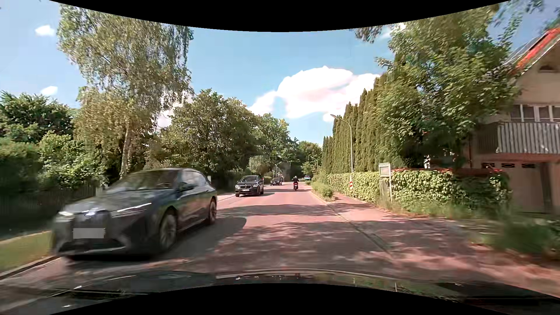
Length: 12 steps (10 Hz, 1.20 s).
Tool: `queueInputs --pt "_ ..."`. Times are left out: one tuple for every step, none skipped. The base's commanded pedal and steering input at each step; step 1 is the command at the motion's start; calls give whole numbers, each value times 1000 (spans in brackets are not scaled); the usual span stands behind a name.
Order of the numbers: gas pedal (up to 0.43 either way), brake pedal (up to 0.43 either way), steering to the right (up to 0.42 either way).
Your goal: Follow the waypoints while adhering to traffic rules and regulations
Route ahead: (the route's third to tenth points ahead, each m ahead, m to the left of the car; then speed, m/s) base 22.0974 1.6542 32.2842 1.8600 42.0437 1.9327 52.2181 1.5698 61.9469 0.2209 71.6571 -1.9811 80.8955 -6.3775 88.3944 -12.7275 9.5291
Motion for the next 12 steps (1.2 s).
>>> queueInputs --pt "177 12 -6" --pt "209 12 -6" --pt "209 12 -7" --pt "220 12 -9" --pt "228 12 -10" --pt "240 12 -11" --pt "240 12 -11" --pt "240 12 -11" --pt "240 12 -10" --pt "240 12 -8" --pt "240 12 -7" --pt "240 12 -7"
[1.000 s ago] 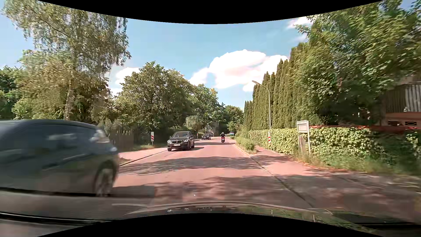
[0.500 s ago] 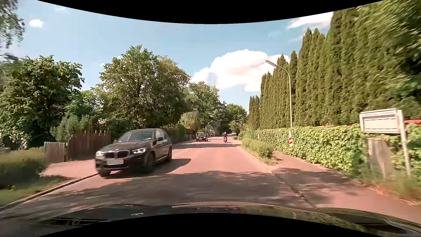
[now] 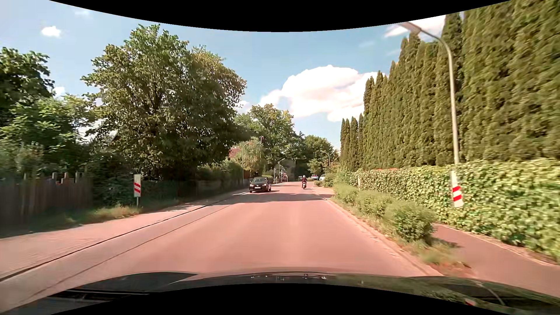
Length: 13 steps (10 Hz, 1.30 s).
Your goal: Follow the waypoints while adhering to traffic rules and regulations
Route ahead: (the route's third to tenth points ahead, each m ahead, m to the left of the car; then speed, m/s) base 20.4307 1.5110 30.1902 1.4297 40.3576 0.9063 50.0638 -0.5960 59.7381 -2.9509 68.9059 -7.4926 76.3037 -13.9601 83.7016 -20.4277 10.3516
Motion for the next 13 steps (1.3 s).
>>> queueInputs --pt "240 12 -7" --pt "240 12 -5" --pt "240 12 -3" --pt "240 12 -2" --pt "228 12 -1" --pt "220 12 -1" --pt "197 12 0" --pt "169 12 0" --pt "157 12 0" --pt "157 12 0" --pt "150 12 0" --pt "150 12 1" --pt "138 6 4"
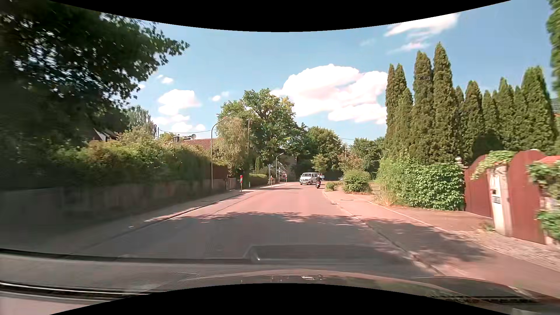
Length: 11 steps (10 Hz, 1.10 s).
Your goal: Follow the waypoints while adhering to traffic rules and regulations
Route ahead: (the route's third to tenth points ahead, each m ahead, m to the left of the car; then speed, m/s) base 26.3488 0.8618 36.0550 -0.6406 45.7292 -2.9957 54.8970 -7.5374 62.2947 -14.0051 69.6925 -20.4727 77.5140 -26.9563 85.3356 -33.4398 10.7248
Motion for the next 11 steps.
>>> queueInputs --pt "130 12 11" --pt "130 12 15" --pt "130 12 16" --pt "130 12 16" --pt "130 12 17" --pt "130 12 18" --pt "130 12 18" --pt "130 12 18" --pt "130 6 18" --pt "130 12 18" --pt "130 12 16"
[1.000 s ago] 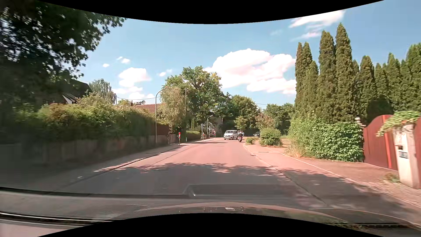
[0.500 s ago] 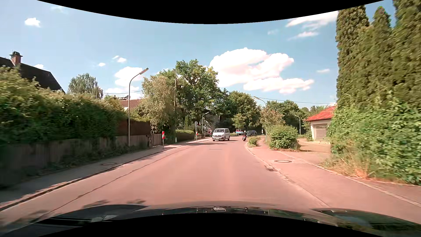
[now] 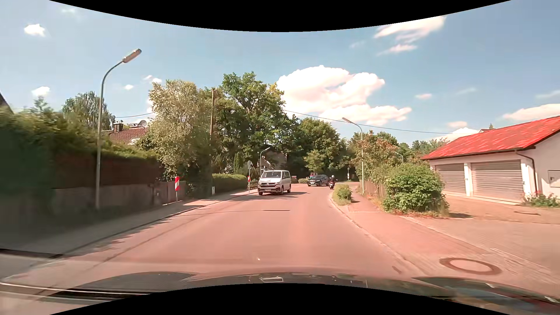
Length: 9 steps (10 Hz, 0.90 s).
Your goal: Follow the waypoints while adhering to traffic rules and regulations
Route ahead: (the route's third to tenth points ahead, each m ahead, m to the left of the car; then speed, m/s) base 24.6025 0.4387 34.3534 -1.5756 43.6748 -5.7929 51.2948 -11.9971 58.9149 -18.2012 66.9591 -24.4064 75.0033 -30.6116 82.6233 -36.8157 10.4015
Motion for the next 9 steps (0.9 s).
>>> queueInputs --pt "130 12 9" --pt "130 12 7" --pt "130 6 7" --pt "130 6 7" --pt "130 12 7" --pt "130 12 8" --pt "130 12 10" --pt "130 6 14" --pt "130 12 19"
